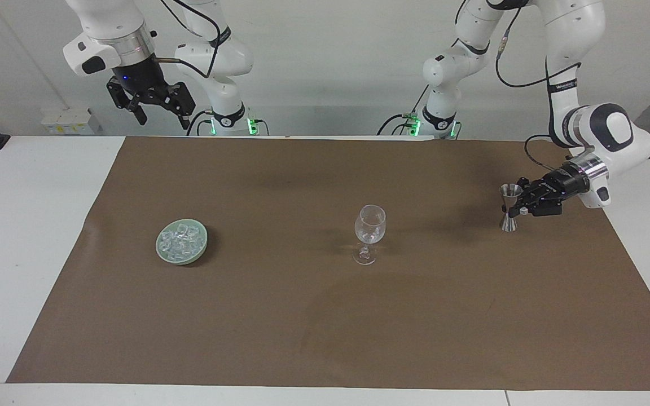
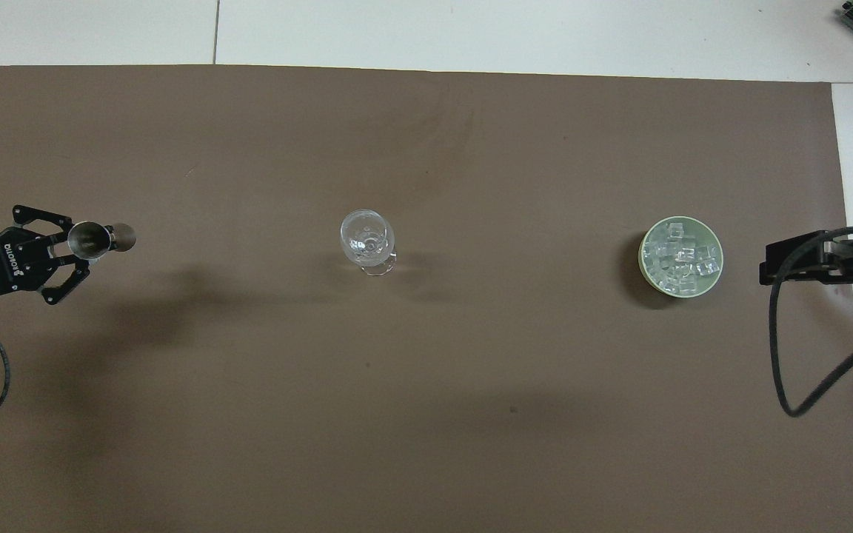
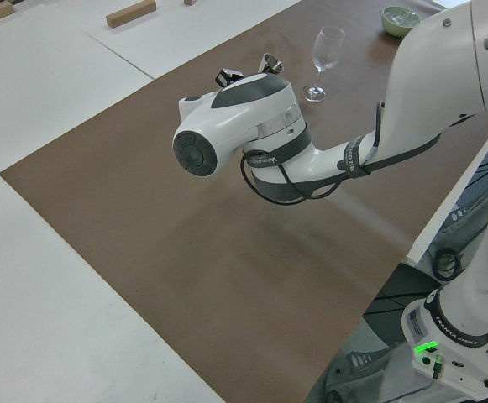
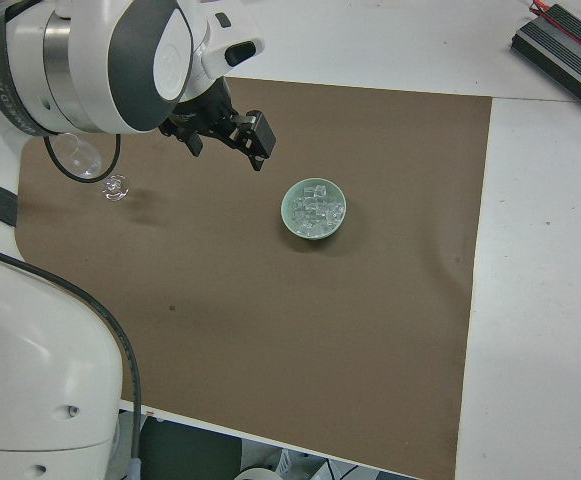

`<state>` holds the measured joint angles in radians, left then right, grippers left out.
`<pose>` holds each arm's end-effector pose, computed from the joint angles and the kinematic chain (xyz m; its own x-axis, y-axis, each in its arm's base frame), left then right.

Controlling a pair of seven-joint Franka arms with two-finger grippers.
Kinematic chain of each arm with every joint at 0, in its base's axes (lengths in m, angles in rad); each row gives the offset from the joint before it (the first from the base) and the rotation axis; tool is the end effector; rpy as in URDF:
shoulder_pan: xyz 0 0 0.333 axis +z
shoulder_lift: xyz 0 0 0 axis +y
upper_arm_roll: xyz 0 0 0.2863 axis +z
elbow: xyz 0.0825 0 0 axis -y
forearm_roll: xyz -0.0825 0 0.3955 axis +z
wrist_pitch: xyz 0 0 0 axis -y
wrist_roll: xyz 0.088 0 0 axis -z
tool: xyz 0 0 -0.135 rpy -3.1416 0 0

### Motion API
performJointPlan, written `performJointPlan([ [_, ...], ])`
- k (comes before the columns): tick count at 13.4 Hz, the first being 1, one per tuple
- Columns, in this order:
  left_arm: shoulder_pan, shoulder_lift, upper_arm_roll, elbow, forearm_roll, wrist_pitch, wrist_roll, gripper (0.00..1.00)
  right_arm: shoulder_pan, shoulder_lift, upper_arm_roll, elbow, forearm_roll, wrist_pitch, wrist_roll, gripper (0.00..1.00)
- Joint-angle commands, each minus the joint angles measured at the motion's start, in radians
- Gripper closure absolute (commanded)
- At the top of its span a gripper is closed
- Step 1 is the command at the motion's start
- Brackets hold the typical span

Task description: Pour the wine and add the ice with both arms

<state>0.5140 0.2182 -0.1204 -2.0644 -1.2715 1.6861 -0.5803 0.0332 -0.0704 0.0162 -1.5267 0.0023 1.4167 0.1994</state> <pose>0.5533 0.1024 0.3078 0.1943 0.3303 -0.9237 0.9420 0.1999 0.2696 0.5276 0.0267 0.6132 0.9880 -0.1492 -0.0390 -0.1491 -0.9888 0.0067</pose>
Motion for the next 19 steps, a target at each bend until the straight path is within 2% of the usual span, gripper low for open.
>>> performJointPlan([
  [1,0.04,0.122,-0.011,0.088,0.007,-0.084,-0.113,1.0,0.002,-0.02,-0.001,-0.024,-0.012,0.001,-0.018,0.0],
  [4,0.067,0.219,-0.011,0.148,0.03,-0.144,-0.17,1.0,0.002,-0.02,-0.001,-0.023,-0.013,0.002,-0.018,0.0],
  [6,0.074,0.256,-0.011,0.177,0.06,-0.149,-0.202,1.0,0.002,-0.02,-0.001,-0.024,-0.012,0.001,-0.02,0.0],
  [16,0.051,0.326,-0.011,0.182,0.101,-0.16,-0.213,1.0,0.001,-0.02,-0.001,-0.024,-0.012,0.002,-0.02,0.0],
  [19,0.051,0.372,-0.011,0.191,0.101,-0.161,-0.208,1.0,-0.001,-0.02,-0.001,-0.024,-0.012,0.002,-0.021,0.0],
])
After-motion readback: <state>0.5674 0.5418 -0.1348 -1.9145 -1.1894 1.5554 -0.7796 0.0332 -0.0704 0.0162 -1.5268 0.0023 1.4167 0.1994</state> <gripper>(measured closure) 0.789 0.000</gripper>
